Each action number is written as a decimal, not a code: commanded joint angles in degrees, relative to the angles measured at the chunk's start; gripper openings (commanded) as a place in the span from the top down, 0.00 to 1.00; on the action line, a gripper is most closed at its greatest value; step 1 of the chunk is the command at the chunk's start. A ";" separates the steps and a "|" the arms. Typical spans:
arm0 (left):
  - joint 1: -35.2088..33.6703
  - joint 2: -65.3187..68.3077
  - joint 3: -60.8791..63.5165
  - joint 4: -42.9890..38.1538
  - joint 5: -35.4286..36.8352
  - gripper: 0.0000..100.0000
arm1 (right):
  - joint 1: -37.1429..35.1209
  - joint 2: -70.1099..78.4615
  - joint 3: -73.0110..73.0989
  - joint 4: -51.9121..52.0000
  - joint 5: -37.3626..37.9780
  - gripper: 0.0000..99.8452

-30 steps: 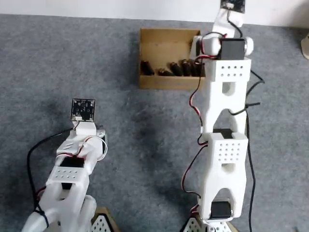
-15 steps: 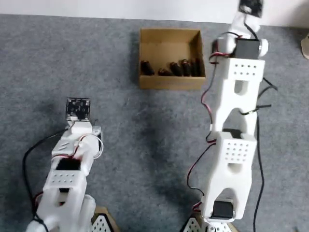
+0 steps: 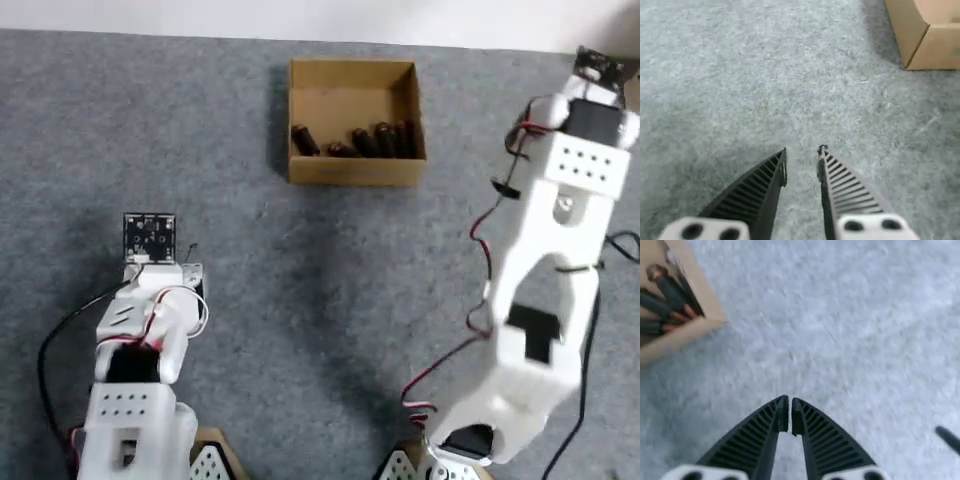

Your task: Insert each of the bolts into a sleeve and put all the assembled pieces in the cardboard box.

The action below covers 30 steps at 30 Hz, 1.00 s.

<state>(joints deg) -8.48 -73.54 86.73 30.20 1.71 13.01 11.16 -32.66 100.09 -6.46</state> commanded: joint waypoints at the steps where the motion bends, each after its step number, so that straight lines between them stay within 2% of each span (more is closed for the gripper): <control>1: -1.01 -6.29 -0.66 5.63 -0.44 0.89 | 0.75 -10.51 9.10 -0.84 3.08 1.00; 5: -1.36 -13.05 -0.13 13.19 -0.97 0.89 | 0.75 -15.60 18.33 -3.65 3.25 1.00; 13: -1.63 -30.11 3.03 27.96 -7.65 0.89 | 0.57 -27.03 32.48 -9.19 3.52 1.00; 17: -4.97 -31.43 4.35 27.52 -9.85 0.89 | 0.57 -32.75 39.08 -11.12 6.07 1.00; 24: -9.98 -30.11 10.42 18.11 -9.85 0.89 | 0.84 -38.37 50.86 -16.40 6.15 1.00; 30: -11.82 -30.11 10.24 23.03 -9.85 0.89 | 0.57 -46.11 62.37 -24.13 6.24 1.00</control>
<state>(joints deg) -19.47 -103.69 95.87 50.95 -7.87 13.01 -30.07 26.51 79.34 -1.01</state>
